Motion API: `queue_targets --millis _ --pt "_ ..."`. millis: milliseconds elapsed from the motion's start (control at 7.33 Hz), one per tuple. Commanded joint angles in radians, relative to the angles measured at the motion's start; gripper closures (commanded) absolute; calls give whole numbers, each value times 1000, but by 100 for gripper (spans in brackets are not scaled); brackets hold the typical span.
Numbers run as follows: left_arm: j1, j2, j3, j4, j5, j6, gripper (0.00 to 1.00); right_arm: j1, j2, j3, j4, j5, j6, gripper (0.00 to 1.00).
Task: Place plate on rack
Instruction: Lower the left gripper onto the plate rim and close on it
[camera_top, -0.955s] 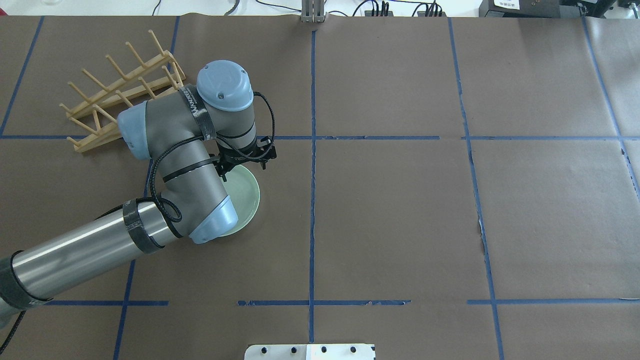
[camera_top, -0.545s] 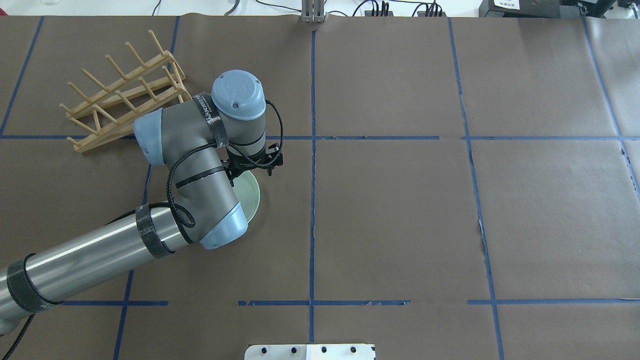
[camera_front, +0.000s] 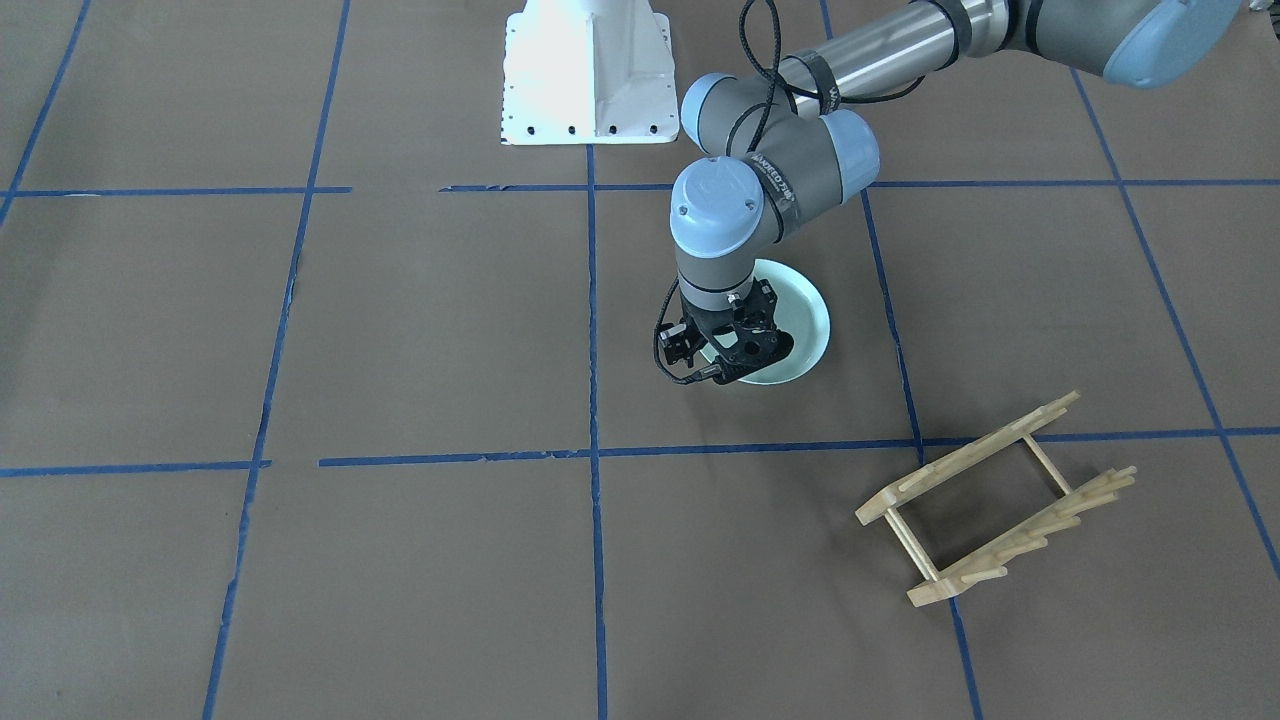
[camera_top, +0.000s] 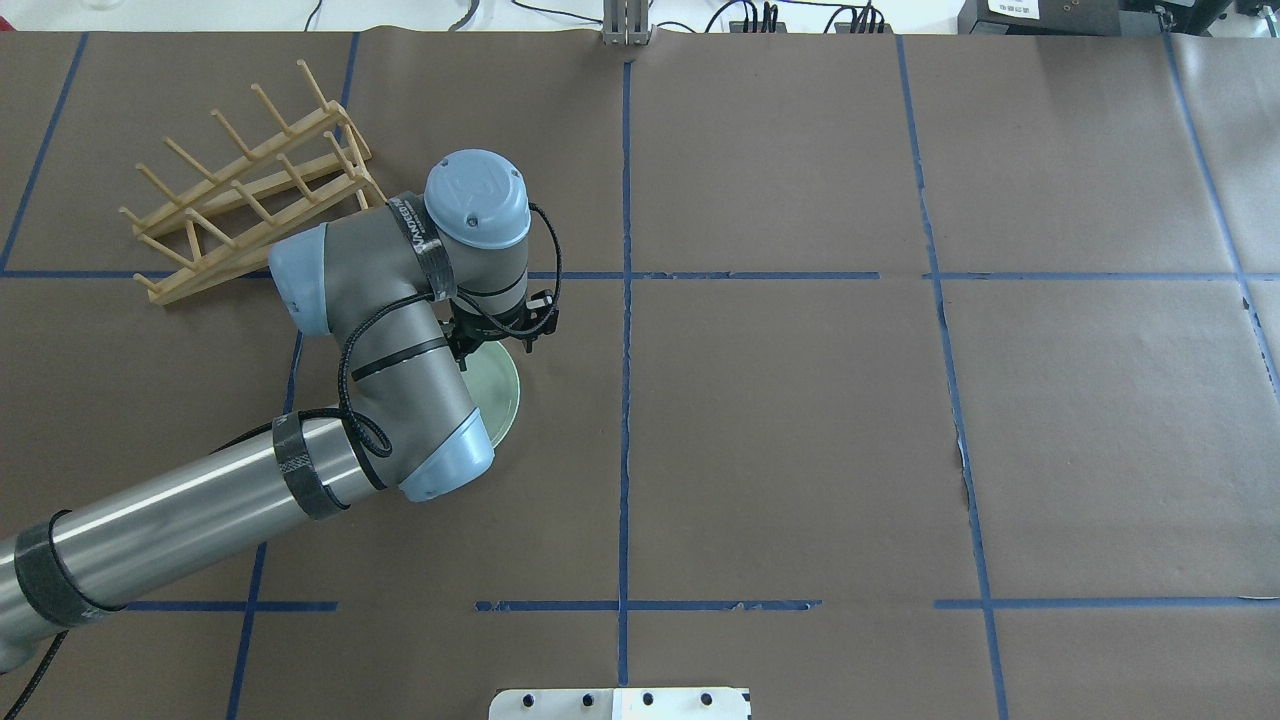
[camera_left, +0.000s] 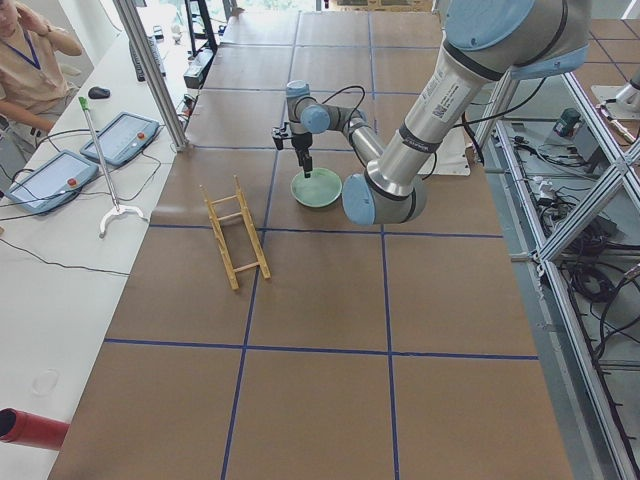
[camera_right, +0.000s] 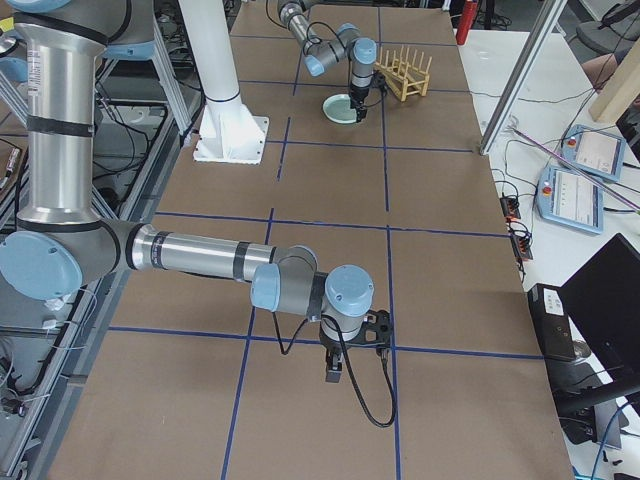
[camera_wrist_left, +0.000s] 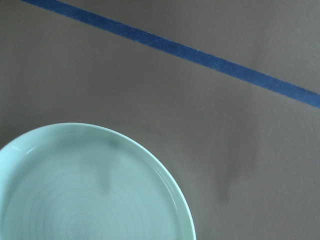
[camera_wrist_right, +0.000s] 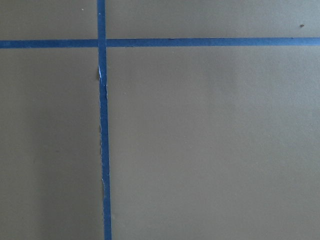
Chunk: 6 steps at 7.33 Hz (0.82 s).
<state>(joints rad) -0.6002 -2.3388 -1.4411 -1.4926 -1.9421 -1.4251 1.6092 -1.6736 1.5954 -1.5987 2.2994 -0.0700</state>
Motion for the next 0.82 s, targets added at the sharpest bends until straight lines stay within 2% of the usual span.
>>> queue_targets --millis 0,273,409,545,682 --pt "0 -1 28 -30 0 0 21 0 0 0 0 0 -1 0" --pt "5 -1 39 -46 0 0 24 0 0 0 -1 0 -1 0" --pt "5 -1 39 -45 -1 -3 38 0 0 0 0 0 1 0" --pt "7 -1 39 -44 -1 -6 56 0 0 0 0 0 1 0" --pt "7 -2 38 -44 -3 -8 85 0 0 0 -1 0 -1 0"
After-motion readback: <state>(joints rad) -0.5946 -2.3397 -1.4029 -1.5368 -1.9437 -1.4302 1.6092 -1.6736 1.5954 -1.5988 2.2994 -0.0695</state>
